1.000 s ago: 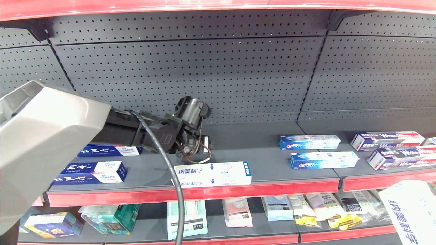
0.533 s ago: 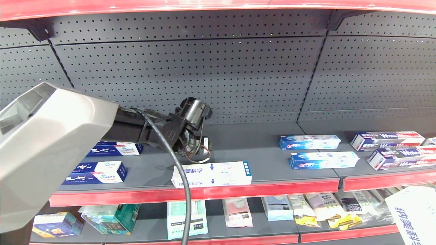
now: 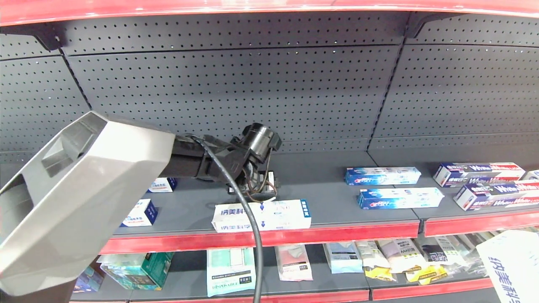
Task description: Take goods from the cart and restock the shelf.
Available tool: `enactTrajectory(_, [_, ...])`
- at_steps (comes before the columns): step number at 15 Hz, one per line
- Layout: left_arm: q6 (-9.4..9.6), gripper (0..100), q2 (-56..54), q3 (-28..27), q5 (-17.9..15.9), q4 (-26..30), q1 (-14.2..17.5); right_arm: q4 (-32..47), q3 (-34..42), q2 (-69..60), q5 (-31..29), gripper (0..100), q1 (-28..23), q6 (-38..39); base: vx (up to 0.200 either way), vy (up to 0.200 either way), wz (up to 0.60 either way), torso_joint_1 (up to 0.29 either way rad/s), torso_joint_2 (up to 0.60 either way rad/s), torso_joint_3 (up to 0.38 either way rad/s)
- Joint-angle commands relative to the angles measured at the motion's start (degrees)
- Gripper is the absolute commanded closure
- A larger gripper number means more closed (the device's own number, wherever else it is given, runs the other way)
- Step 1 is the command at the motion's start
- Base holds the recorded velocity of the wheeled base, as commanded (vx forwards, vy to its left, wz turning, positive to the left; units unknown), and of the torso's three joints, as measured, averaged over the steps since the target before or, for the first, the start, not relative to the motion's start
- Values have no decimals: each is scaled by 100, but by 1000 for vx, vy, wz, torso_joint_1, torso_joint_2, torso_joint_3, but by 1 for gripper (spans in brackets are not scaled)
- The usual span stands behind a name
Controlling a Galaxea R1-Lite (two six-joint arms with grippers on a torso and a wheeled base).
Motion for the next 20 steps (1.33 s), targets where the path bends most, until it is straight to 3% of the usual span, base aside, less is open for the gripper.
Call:
enactTrajectory(1, [-43, 0, 60, -11, -34, 10, -16, 7, -7, -9, -8, 100, 2, -2, 0, 0, 0, 0, 0, 0])
enactTrajectory(5, [-78, 0, 87, -29, -193, 159, -16, 16, 10, -18, -26, 100, 2, -2, 0, 0, 0, 0, 0, 0])
enactTrajectory(10, [-403, 0, 201, -64, -184, 168, -51, 16, 10, -18, -26, 100, 2, -2, 0, 0, 0, 0, 0, 0])
enactTrajectory(12, [-579, 0, 271, -169, -184, 362, -113, 16, 10, -9, -17, 100, 2, -2, 0, 0, 0, 0, 0, 0])
enactTrajectory(14, [-984, 0, 394, -565, -184, 792, -183, 16, 10, -9, -17, 100, 2, -10, 0, 0, 0, 0, 0, 0])
enactTrajectory(15, [-1054, 0, 412, -653, -193, 907, -183, 16, 10, -9, -17, 100, 2, -10, 0, 0, 0, 0, 0, 0])
enactTrajectory(20, [-1071, 0, 386, -626, -298, 1328, -192, 16, 10, -53, -17, 100, 2, -2, 0, 0, 0, 0, 0, 0])
